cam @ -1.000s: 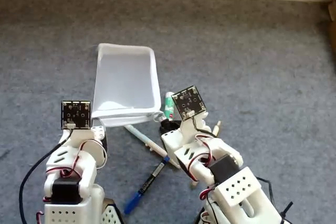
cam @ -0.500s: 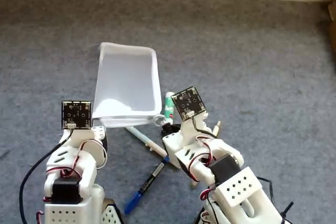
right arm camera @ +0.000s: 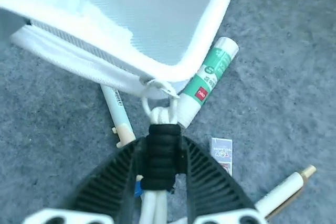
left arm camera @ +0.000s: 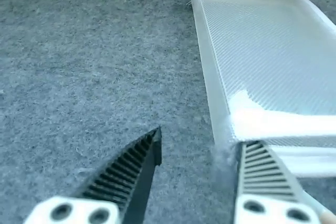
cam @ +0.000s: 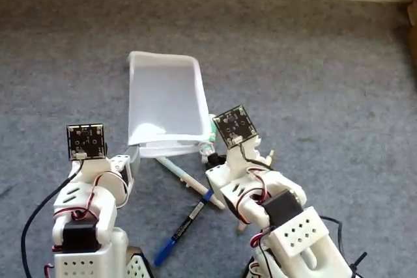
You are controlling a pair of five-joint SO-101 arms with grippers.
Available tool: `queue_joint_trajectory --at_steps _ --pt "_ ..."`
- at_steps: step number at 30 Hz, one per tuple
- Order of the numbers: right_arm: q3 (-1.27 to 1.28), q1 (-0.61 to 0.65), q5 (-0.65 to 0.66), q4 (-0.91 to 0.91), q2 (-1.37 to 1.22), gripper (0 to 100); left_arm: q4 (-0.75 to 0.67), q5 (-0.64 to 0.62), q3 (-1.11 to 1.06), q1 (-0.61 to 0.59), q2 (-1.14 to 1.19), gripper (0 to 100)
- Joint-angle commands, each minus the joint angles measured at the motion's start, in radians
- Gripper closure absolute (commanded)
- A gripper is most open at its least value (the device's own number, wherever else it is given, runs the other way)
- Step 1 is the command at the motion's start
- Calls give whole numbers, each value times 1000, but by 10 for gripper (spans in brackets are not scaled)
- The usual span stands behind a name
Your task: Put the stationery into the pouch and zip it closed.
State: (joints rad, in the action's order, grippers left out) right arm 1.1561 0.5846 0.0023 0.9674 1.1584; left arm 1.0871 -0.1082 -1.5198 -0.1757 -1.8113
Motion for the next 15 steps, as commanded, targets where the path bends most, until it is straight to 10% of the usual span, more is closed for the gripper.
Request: queue_joint_trajectory --at_steps 1,15 --pt "-119 -10 20 74 24 992 -28 -8 -7 -4 -18 768" --pt "-143 81 64 154 24 993 -241 80 -148 127 -18 769"
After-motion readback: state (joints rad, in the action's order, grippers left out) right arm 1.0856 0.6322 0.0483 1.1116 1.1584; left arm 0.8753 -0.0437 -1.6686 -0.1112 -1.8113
